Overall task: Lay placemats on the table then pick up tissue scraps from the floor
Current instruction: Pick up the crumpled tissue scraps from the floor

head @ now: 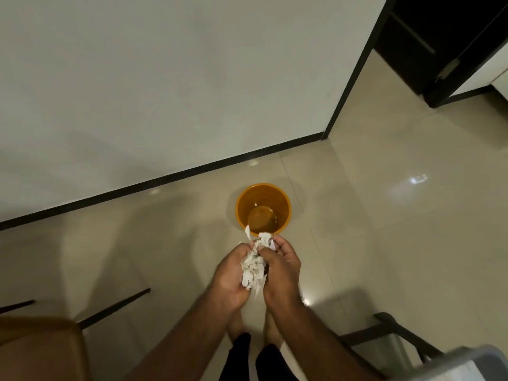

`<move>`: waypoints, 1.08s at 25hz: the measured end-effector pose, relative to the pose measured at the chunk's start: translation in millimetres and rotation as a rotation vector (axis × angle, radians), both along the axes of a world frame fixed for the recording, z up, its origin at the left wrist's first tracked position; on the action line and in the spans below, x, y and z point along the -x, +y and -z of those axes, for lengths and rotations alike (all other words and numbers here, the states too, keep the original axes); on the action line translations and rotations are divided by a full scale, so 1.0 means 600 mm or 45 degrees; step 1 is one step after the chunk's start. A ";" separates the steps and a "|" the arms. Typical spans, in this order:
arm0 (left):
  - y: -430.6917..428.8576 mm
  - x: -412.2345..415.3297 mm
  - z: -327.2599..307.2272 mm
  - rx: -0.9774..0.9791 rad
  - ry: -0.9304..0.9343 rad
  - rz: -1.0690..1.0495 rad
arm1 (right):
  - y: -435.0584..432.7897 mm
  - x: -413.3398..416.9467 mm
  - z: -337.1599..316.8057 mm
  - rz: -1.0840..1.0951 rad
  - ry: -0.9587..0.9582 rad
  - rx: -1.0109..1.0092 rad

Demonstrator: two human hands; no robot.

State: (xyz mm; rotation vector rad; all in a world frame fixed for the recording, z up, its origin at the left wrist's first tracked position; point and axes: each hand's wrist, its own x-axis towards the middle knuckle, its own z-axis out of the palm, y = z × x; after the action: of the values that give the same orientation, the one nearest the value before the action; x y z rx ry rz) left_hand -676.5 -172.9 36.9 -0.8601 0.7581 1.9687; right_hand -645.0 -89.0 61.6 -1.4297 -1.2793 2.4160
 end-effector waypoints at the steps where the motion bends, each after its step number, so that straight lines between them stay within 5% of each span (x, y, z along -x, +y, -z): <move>1: 0.010 0.035 0.043 0.012 0.013 0.030 | 0.010 0.031 0.045 0.018 -0.019 -0.016; 10: 0.122 0.263 0.497 0.201 0.066 0.171 | 0.103 0.257 0.503 0.118 -0.082 -0.011; 15: 0.145 0.339 0.682 0.538 0.187 0.379 | 0.140 0.337 0.696 -0.192 -0.295 -0.109; 21: 0.152 0.367 0.741 0.648 0.142 0.548 | 0.173 0.359 0.774 -0.390 -0.555 -0.190; 27: 0.152 0.365 0.714 0.919 0.139 0.522 | 0.188 0.357 0.753 -0.375 -0.550 -0.136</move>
State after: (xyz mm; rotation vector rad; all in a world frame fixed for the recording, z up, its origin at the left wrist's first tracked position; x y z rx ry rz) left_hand -895.2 -81.5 -391.4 -0.9053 1.6215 1.3799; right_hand -859.5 23.7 -390.0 -1.9239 -1.7926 2.2244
